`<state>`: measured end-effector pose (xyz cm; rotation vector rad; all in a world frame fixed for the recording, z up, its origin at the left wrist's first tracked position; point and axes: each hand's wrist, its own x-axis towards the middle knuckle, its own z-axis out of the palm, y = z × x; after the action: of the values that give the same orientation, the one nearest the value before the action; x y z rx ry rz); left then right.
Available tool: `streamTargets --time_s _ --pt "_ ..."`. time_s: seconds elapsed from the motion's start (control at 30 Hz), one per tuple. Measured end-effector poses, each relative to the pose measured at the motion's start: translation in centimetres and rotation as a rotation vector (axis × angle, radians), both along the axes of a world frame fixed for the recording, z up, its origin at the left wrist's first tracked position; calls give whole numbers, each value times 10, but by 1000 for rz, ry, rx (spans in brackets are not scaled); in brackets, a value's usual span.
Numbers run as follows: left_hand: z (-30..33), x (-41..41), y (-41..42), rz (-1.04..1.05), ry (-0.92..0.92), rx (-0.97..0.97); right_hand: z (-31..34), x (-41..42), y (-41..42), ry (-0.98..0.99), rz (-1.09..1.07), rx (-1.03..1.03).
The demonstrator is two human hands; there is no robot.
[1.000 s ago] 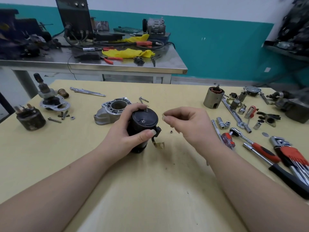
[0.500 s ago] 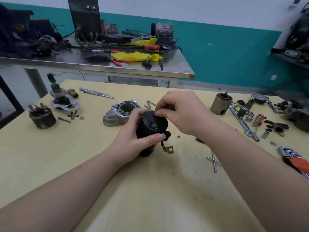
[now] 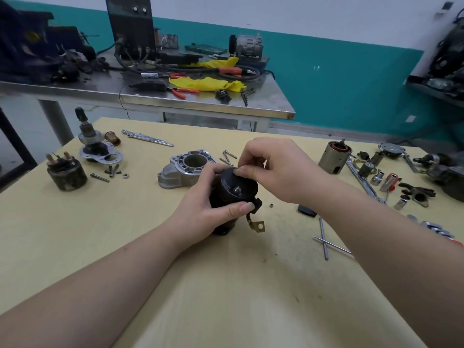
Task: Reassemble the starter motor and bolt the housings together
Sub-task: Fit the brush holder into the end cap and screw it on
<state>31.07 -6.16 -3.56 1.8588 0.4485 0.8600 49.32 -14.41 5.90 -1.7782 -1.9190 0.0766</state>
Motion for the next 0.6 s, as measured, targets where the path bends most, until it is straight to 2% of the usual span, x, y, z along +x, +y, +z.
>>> streamTargets --time_s 0.17,0.23,0.33,0.4,0.53,0.6 --pt "0 0 0 -1 -8 -1 -19 -1 -16 -122 62 267" --pt "-1 1 0 2 -5 0 -23 -4 -18 -102 44 299" --pt "-2 1 1 15 -4 4 -14 -4 -11 18 -21 182" --pt "-2 1 1 21 3 7 -5 -2 -4 15 -33 85" --pt "-2 1 1 21 11 7 3 1 1 -177 18 -12" --pt "-1 1 1 18 21 11 6 1 2 -426 7 -61"
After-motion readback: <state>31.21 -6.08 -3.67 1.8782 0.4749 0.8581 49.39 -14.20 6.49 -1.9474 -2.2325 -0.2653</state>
